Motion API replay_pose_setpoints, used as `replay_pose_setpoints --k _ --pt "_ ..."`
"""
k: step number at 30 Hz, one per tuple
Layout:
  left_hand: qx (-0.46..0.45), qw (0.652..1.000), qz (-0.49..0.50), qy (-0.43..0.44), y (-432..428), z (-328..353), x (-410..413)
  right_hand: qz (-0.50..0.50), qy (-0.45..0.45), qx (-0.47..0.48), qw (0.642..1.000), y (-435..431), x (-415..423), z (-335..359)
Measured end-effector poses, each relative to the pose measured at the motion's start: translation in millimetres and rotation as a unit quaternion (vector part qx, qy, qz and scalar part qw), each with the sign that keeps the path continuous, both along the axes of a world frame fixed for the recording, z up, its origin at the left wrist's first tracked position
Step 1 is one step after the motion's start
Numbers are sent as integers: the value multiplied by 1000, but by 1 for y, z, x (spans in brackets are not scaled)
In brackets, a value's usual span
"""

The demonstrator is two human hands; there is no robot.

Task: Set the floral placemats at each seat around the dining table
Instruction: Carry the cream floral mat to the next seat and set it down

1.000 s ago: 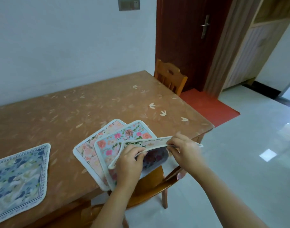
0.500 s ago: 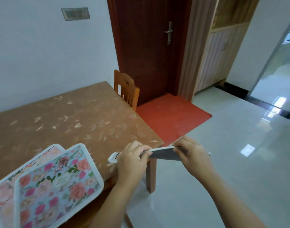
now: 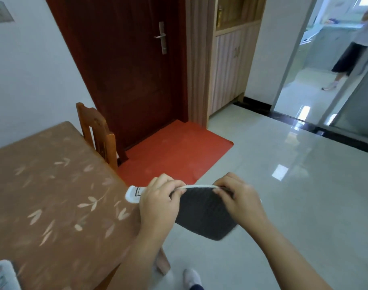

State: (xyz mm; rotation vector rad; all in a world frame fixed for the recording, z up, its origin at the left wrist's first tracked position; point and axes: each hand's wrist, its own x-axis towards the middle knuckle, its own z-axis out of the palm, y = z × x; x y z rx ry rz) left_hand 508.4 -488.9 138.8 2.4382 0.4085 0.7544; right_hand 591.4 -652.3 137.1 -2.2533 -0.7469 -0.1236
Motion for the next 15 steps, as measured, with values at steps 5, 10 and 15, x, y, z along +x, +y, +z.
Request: replay_pose_setpoints --k 5,10,15 --pt "-79 997 8 25 39 -12 92 25 -39 -66 997 39 93 4" --pt "-94 995 35 7 87 -8 166 45 -51 -71 995 90 172 18" --pt "-98 993 64 -5 122 -8 208 74 -31 -56 995 134 224 14"
